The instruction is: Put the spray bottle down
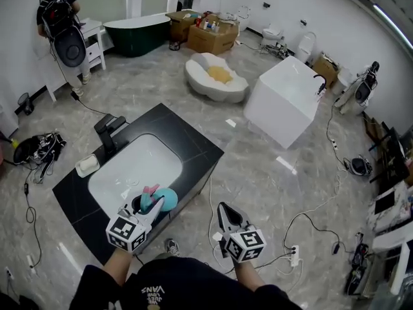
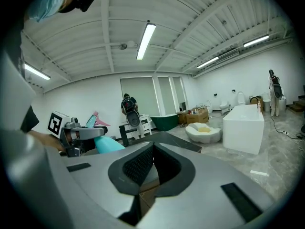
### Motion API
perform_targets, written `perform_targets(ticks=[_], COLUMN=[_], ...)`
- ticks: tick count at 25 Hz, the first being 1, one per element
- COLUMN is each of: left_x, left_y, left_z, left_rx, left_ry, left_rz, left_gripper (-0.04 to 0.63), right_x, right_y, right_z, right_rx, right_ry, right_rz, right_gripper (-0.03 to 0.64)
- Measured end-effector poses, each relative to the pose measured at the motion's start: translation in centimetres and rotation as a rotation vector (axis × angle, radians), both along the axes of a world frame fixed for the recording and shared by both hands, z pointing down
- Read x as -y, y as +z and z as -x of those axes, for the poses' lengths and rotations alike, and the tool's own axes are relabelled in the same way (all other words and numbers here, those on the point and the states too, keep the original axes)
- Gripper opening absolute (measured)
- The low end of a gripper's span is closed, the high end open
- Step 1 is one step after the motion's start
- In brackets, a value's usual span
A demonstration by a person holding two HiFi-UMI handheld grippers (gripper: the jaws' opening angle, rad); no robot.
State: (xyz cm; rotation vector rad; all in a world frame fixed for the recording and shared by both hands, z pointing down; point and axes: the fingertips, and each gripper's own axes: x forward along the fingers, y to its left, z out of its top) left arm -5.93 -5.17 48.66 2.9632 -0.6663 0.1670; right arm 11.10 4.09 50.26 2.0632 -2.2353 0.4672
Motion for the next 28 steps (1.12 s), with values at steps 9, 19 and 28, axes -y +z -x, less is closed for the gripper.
perform_targets(ticks=[9,19,28], left_x=[4.2,8.3,13.3], left_y=[1.0,2.4,2.3], left_z=[0.3,0.1,-3.3], left_rx=[-0.006,0.018,0.072], left_ry=[-0.028,-0.121,-0.257], left_rz=[0.034,0.063,0.068], left_gripper=[0.14,0.14,0.138], right_x=[5.3,10.6,17.5], right_y=[1.1,2.7,3.6], right_z=[0.1,-1.0,-5.2], right_rx=[0.004,0.024,0.051], right_ry=[-0.036,-0.116,-0.258], right_rz=[0.038,0.072,0.104], right_gripper=[0.003,0.003,0.003])
